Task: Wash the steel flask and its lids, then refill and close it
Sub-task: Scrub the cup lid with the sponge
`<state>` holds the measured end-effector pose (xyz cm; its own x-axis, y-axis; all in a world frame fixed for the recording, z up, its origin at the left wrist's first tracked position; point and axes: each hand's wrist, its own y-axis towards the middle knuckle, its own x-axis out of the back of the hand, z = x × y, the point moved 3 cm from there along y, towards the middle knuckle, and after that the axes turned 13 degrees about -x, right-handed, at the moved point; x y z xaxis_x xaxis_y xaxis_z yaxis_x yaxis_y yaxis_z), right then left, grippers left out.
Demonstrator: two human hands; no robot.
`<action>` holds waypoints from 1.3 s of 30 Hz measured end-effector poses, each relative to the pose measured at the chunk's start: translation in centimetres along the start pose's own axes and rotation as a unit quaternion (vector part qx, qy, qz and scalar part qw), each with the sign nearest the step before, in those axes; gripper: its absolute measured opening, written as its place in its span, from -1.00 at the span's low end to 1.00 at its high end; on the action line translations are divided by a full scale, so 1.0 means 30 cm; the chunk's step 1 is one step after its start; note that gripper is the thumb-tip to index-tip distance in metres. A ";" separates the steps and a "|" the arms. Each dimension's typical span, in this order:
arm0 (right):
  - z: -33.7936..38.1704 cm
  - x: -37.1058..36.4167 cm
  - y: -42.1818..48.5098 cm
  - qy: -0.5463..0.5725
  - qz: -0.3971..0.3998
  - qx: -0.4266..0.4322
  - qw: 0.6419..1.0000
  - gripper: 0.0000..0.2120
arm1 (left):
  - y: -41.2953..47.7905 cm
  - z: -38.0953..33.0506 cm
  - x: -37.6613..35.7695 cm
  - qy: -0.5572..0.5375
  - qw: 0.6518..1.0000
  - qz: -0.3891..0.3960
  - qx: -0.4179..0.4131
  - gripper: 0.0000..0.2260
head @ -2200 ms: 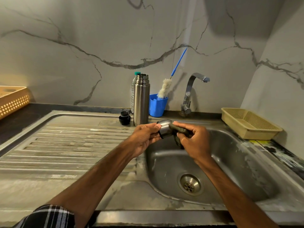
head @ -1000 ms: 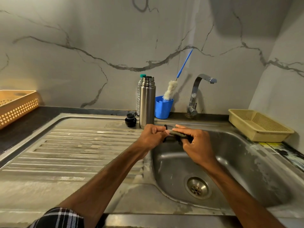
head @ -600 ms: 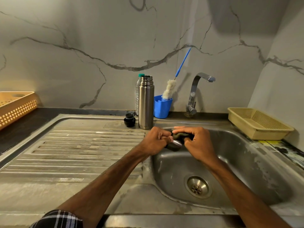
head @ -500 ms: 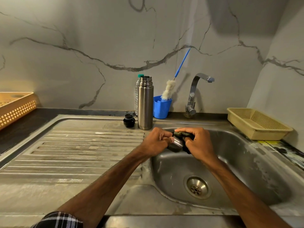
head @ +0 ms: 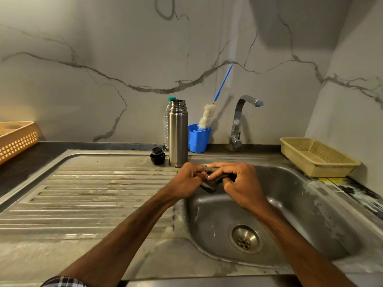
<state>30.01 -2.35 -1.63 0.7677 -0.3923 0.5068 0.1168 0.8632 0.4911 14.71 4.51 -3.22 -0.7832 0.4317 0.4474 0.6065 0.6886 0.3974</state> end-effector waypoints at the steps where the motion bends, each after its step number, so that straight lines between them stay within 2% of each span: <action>1: -0.009 0.002 0.007 0.011 -0.012 -0.016 1.000 -0.57 | -0.003 -0.004 -0.003 -0.011 1.000 0.008 0.004 -0.79; 3: -0.035 0.009 0.018 0.027 -0.051 -0.066 0.996 -0.57 | -0.006 -0.016 -0.016 -0.015 1.000 0.024 0.010 -0.79; 5: -0.037 0.016 0.017 0.023 -0.062 -0.081 0.995 -0.58 | -0.004 -0.017 -0.026 -0.009 1.000 0.017 0.015 -0.78; 10: 0.021 0.024 -0.002 0.045 0.013 0.012 0.999 -0.64 | -0.011 -0.030 -0.013 -0.034 0.999 -0.014 0.035 -0.74; 12: 0.004 0.027 0.013 0.106 0.009 -0.027 0.994 -0.63 | -0.017 -0.036 -0.008 -0.053 0.997 -0.012 0.054 -0.74; 15: -0.040 0.035 0.024 0.194 -0.005 -0.139 0.971 -0.70 | -0.020 -0.041 -0.006 -0.138 0.986 -0.026 0.091 -0.76; 17: -0.059 0.041 0.024 0.237 -0.016 -0.191 0.952 -0.72 | -0.025 -0.053 -0.007 -0.213 0.970 -0.047 0.106 -0.77; 22: -0.095 0.018 0.019 0.283 -0.014 -0.275 0.919 -0.71 | -0.026 -0.057 -0.002 -0.322 0.927 -0.132 0.141 -0.85; 24: -0.092 0.019 0.017 0.268 -0.022 -0.269 0.925 -0.71 | -0.026 -0.044 0.008 -0.341 0.913 -0.160 0.158 -0.83; 28: -0.041 0.053 0.033 0.283 -0.035 -0.173 0.943 -0.73 | -0.031 -0.047 0.008 -0.366 0.899 -0.161 0.180 -0.81; 30: -0.043 0.051 0.031 0.285 -0.039 -0.194 0.938 -0.70 | -0.034 -0.060 -0.003 -0.392 0.888 -0.154 0.186 -0.78; 32: -0.067 0.032 0.019 0.292 -0.033 -0.253 0.922 -0.68 | -0.031 -0.064 -0.014 -0.420 0.874 -0.168 0.180 -0.79; 36: -0.093 -0.034 0.002 0.368 0.000 -0.345 0.864 -0.63 | -0.027 -0.061 -0.007 -0.459 0.837 -0.260 0.148 -0.87; 39: -0.077 -0.061 -0.001 0.408 0.007 -0.360 0.839 -0.63 | -0.028 -0.055 0.006 -0.416 0.854 -0.295 0.102 -0.90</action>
<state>30.04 -0.93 -4.21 0.9136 -0.2862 -0.2887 0.2291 0.9492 -0.2159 14.29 3.04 -2.15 -0.8216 0.1802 -0.5407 0.1020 0.9799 0.1716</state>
